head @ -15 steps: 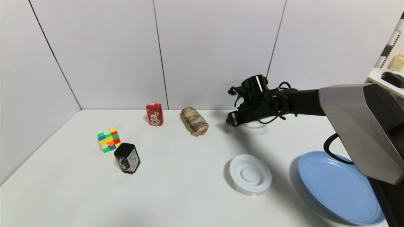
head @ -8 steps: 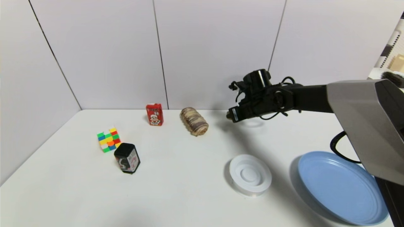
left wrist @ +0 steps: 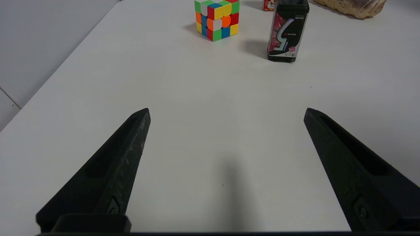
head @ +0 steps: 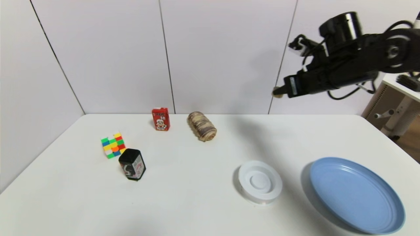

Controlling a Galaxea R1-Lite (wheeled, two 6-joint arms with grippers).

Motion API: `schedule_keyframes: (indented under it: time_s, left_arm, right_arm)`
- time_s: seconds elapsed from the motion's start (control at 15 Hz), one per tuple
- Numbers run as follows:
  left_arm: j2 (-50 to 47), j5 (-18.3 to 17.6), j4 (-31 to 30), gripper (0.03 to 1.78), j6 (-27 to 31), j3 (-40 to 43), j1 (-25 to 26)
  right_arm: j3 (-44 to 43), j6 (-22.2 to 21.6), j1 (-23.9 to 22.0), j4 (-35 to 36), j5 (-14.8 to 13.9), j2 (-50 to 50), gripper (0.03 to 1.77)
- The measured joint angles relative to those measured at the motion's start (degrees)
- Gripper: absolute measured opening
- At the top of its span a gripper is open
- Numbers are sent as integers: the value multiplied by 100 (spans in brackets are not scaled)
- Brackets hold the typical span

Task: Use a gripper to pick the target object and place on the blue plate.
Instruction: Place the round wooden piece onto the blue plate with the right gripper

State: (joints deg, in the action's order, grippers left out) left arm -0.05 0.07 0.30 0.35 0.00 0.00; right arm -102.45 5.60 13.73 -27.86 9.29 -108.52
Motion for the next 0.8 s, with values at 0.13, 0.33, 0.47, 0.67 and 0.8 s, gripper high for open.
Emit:
schedule_keyframes:
  time_s: [0.13, 0.33, 0.47, 0.67, 0.8]
  left_arm:
    - [0, 0, 2, 169, 0, 0, 0]
    - [0, -2, 2, 169, 0, 0, 0]
    - [0, 0, 2, 169, 0, 0, 0]
    - [0, 0, 2, 169, 0, 0, 0]
    - [0, 2, 2, 169, 0, 0, 0]
  right_arm:
    - [970, 341, -529, -183, 148, 887, 46]
    - [2547, 750, -1195, -246, 250, 2015, 46]
    - [3517, 958, -1491, -243, 254, 2548, 46]
    - [4660, 1237, -1741, -94, 261, 3046, 46]
    - [5115, 1292, -1794, 311, 265, 3088, 46]
